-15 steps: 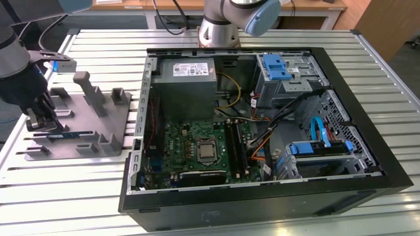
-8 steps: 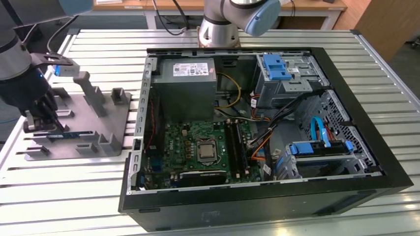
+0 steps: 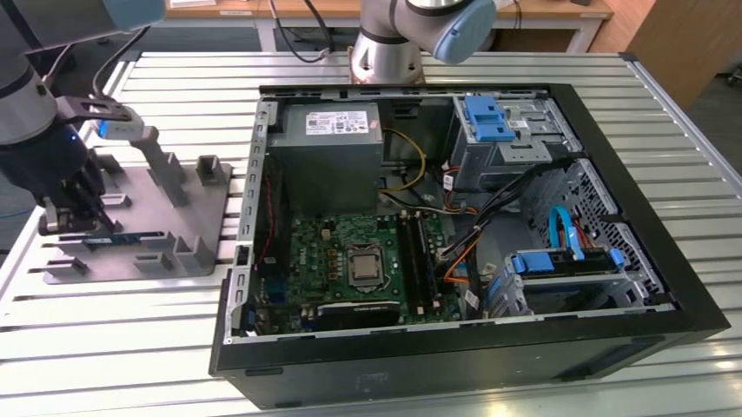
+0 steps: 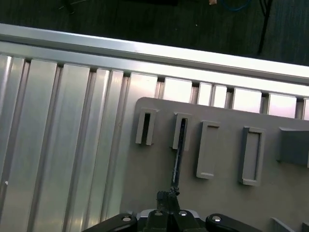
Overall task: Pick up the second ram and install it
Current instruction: 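Pick up the second ram and move it above second insertion slot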
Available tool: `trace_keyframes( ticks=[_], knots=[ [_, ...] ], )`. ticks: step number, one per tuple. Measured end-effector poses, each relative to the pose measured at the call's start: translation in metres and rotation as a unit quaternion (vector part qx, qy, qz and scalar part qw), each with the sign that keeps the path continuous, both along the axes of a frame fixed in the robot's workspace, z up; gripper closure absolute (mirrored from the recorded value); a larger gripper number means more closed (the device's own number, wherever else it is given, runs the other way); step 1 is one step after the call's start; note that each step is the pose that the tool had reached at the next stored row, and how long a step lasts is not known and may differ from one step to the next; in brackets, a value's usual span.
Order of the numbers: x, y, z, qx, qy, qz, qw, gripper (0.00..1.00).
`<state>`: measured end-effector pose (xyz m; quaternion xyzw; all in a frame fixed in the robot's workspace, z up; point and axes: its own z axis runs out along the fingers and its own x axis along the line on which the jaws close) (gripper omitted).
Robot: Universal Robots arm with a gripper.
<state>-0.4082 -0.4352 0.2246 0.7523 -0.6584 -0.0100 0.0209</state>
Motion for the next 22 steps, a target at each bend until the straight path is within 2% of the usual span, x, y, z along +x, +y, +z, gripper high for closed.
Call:
trace_keyframes(
  ticks=[7, 9, 11, 13, 16, 22],
  knots=[
    [-0.0001, 0.0, -0.002, 0.0094, 0.0, -0.038, 0.9992, 0.9],
    [-0.0004, 0.0, -0.0023, 0.0139, 0.0001, -0.043, 0.999, 0.9],
    [-0.0008, 0.0001, -0.003, 0.0163, 0.0002, -0.045, 0.9989, 0.9],
    [-0.0008, 0.0, -0.0041, 0.017, -0.0001, -0.056, 0.9983, 0.9],
    [-0.0009, 0.0, -0.0049, 0.0168, -0.0003, -0.078, 0.9968, 0.9],
    [-0.0009, 0.0, -0.005, 0.0166, -0.0004, -0.079, 0.9967, 0.9]
  ],
)
